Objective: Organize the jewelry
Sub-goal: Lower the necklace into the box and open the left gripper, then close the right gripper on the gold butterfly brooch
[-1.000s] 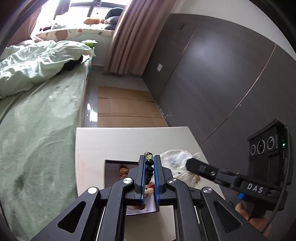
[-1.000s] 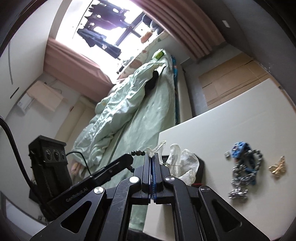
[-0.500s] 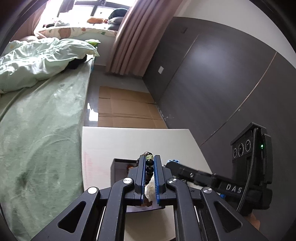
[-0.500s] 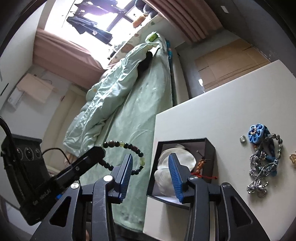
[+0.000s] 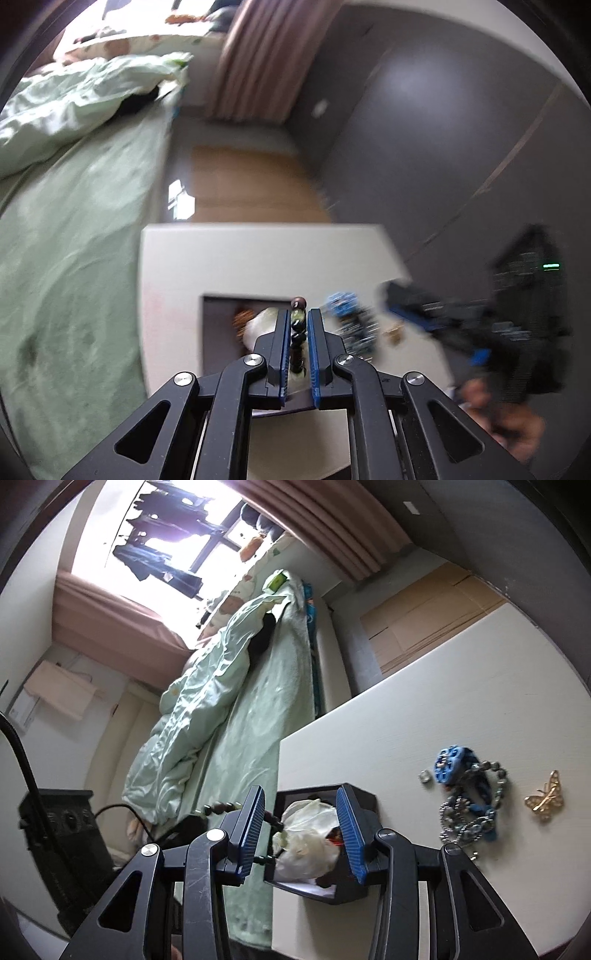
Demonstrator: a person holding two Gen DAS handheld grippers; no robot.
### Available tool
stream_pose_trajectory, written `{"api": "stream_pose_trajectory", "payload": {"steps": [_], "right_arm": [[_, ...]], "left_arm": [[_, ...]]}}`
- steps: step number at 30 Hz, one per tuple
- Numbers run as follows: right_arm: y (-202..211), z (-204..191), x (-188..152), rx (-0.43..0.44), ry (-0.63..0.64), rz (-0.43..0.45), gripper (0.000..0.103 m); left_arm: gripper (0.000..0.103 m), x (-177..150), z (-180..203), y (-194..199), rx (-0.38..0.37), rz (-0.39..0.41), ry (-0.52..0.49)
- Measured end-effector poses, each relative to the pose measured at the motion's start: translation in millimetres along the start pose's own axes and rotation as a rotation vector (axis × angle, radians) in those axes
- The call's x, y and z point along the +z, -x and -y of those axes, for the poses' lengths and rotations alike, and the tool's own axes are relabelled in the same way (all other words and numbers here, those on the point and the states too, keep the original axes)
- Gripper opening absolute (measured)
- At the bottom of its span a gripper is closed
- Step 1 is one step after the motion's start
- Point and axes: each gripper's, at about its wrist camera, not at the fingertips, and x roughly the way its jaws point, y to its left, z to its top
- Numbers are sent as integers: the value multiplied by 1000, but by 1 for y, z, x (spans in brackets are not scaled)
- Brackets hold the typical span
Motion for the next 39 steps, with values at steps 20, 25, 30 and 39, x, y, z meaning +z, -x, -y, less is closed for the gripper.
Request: {"api": "stream_pose_trajectory", "payload": {"steps": [20,25,30,39], "right_arm": [[36,30,8,-41,-23,20,41],[44,38,10,-38,-40,24,41],[49,42,11,-41,-36,19,41],[46,59,5,-138,7,-65,41]], "left_arm": [[29,-10,13,-26,-53,-23,-23],[24,-15,13,-52,-61,-100,-2],[24,-18,7,-68,-71,-142,16],[24,-19,1,-58,125,-126,-13]]}}
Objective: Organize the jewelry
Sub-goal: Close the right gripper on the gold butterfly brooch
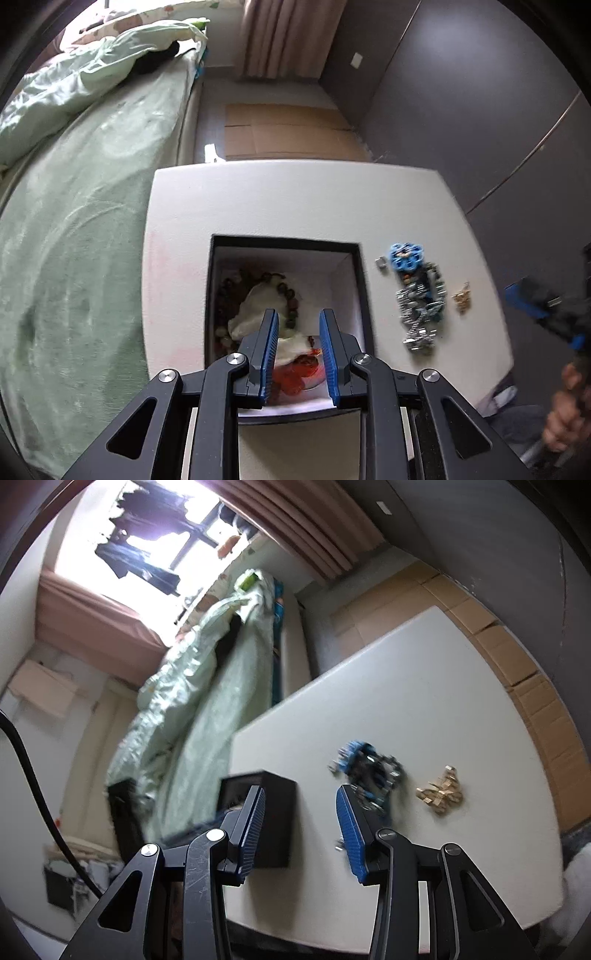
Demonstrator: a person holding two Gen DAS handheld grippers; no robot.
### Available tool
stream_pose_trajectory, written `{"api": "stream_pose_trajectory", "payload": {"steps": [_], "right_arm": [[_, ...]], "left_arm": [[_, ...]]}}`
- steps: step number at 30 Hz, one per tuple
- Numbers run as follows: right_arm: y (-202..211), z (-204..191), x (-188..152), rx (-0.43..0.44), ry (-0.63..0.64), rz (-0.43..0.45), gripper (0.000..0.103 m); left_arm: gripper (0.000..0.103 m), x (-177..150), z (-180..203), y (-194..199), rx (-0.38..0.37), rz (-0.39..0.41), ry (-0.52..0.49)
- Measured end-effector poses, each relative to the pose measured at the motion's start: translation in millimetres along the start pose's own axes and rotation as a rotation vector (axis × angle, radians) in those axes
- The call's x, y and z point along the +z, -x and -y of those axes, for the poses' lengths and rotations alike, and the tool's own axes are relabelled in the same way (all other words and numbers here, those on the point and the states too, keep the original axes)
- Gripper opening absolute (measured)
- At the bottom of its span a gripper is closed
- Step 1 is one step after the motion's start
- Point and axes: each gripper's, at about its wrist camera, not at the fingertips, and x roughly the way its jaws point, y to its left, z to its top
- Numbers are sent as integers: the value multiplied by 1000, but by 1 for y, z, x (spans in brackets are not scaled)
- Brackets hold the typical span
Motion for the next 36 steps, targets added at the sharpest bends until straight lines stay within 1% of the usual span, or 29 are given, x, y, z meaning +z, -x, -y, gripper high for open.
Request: {"api": "stream_pose_trajectory", "payload": {"steps": [4,9,11,13,14,15,16,17,18,19,20,21,23,24,26,30,33,36], "right_arm": [[-8,16,-2,-118,15,-34,41],[-19,36,1,-203,8,-64,41],[-23,39,1,-223,22,-72,41],[-31,42,2,-272,45,-88,41],[-33,42,3,-288,61,-92,41],[-35,40,4,-305,84,-93,41],[-37,39,4,-330,117,-96,48],[-38,38,5,-350,142,-96,55],[-38,36,5,-360,176,-88,67],[-38,35,5,-368,204,-81,72],[-39,34,6,-386,234,-81,72],[-39,35,7,-390,250,-83,72],[-39,39,7,-363,291,-85,72],[-40,41,6,-363,315,-92,72],[-44,43,5,-387,375,-103,72],[-50,44,-3,-361,471,-122,72],[-54,40,-9,-383,566,-97,72],[-58,35,-11,-393,611,-97,70]], "left_arm": [[25,2,1,7,-29,16,5],[25,7,17,7,-75,30,-2],[25,9,23,7,-85,35,-9],[26,10,28,7,-97,37,-14],[31,11,29,6,-103,36,-15],[43,12,30,5,-108,36,-15],[49,13,31,4,-111,39,-14],[58,13,31,4,-112,44,-13],[60,13,31,5,-111,49,-14],[60,14,31,4,-109,50,-16],[60,14,32,4,-108,49,-17],[60,15,31,4,-108,50,-17],[60,15,29,3,-101,49,-13],[60,16,28,2,-97,48,-11],[60,17,28,2,-92,48,-19],[60,18,31,1,-84,50,-45],[60,19,38,-3,-81,49,-74],[60,19,50,-7,-88,47,-110]]}}
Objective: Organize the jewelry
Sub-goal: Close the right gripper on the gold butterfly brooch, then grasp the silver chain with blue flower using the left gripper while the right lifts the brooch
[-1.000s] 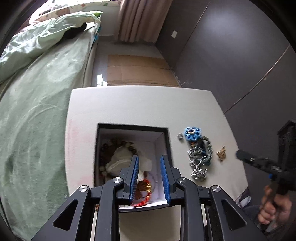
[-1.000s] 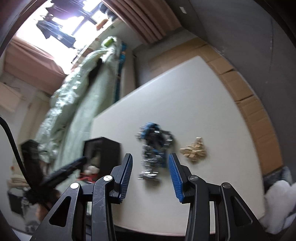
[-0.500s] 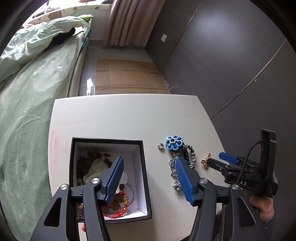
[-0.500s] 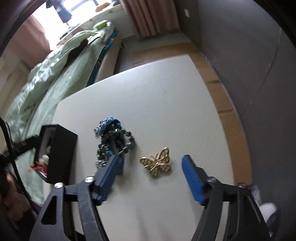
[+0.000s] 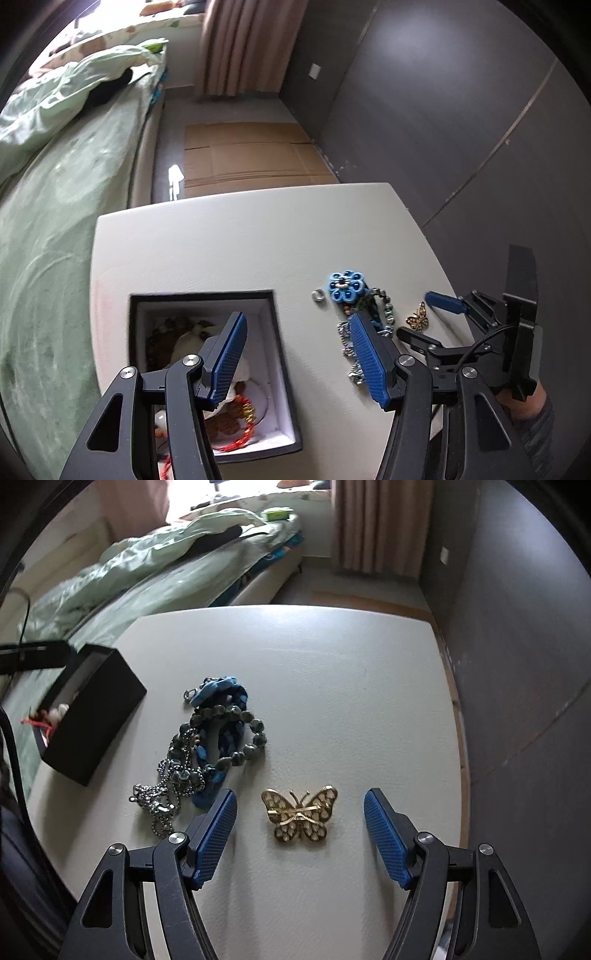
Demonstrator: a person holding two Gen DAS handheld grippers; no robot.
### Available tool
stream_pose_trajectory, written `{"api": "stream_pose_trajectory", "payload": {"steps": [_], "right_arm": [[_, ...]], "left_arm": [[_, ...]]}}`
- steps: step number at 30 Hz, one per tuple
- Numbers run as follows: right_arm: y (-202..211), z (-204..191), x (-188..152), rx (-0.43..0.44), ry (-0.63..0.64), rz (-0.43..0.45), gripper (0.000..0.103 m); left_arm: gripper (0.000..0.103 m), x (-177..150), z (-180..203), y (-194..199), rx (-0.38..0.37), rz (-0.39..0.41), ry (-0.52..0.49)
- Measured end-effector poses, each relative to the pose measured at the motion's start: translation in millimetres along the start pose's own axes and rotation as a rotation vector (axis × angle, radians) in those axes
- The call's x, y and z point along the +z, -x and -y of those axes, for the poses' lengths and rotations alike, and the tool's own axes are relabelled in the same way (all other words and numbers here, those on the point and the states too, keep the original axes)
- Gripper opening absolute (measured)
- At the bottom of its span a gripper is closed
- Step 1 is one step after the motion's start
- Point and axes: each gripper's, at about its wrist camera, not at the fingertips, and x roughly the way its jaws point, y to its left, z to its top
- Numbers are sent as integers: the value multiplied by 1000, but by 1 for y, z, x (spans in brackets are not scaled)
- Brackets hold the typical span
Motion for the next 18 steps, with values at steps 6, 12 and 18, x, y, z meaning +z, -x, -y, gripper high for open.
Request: {"api": "stream_pose_trajectory", "payload": {"steps": [6,12,18], "right_arm": [[3,7,5,0,-22,-13,43],[12,28,7,96,-163,-4,42],[22,48,7,140,-286,18,42]], "left_arm": [[60,5,17,-12,-21,-12,-39],[60,6,39,-25,-37,-32,-88],[54,6,59,-38,-61,-45,-128]]}}
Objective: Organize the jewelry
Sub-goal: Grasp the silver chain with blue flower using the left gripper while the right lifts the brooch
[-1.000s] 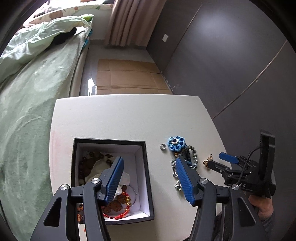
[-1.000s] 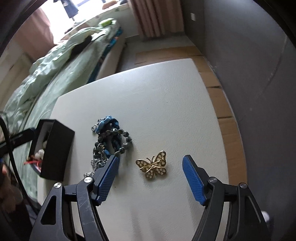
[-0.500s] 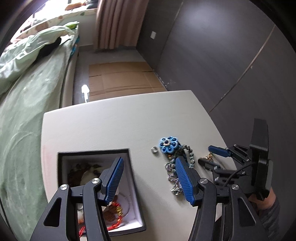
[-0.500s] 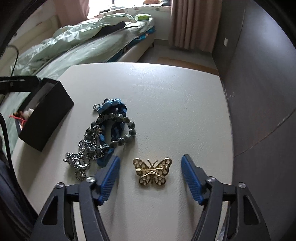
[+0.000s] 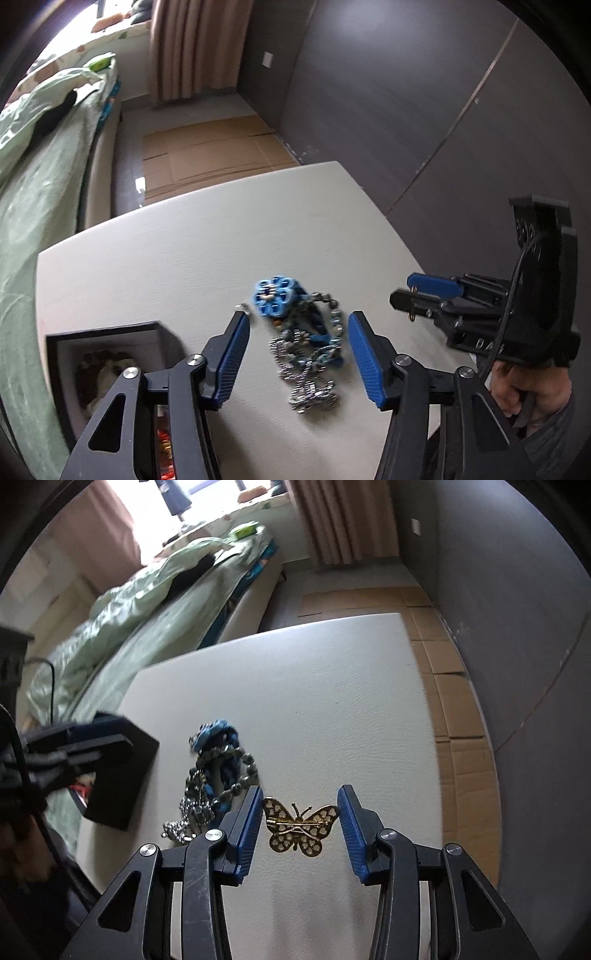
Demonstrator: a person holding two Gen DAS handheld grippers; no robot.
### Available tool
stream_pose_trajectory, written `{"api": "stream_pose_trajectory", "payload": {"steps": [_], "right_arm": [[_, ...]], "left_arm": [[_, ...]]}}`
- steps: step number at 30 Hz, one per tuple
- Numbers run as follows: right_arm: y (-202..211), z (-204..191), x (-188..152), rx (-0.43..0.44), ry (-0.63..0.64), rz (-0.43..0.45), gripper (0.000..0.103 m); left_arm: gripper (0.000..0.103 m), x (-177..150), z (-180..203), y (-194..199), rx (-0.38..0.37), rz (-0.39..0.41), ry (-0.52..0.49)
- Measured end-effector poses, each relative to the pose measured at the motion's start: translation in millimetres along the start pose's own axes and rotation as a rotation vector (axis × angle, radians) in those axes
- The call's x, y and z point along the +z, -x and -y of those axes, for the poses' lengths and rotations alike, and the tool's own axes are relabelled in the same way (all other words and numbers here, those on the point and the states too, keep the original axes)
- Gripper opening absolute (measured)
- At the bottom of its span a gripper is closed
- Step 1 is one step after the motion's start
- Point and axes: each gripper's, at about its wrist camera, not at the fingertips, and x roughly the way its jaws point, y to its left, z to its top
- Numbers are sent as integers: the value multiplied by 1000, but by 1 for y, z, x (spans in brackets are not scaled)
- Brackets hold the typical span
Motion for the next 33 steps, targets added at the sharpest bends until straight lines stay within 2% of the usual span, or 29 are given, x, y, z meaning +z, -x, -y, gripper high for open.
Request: {"api": "stream_pose_trajectory", "payload": {"steps": [6,11,13,15,19,20,23,26,33], "right_arm": [[22,25,2,17,-141,62,42],[43,37,5,21,-227,125,42],[49,40,3,34,-247,142,42],[52,41,4,38,-254,150,42],[59,43,4,46,-264,161,42],[59,44,4,48,-265,161,42],[60,39,6,55,-258,163,43],[60,32,6,62,-246,159,43],[62,17,11,69,-230,166,42]], "left_arm": [[36,4,20,-29,-32,-71,-24],[36,2,40,-54,3,-137,-89],[36,0,46,-64,48,-160,-121],[36,-2,51,-69,124,-166,-151],[34,-9,59,-76,180,-177,-206],[31,-11,61,-76,204,-173,-226],[10,-13,60,-74,265,-158,-245],[10,-14,51,-68,226,-156,-221],[10,-3,45,-34,112,-71,-151]]}}
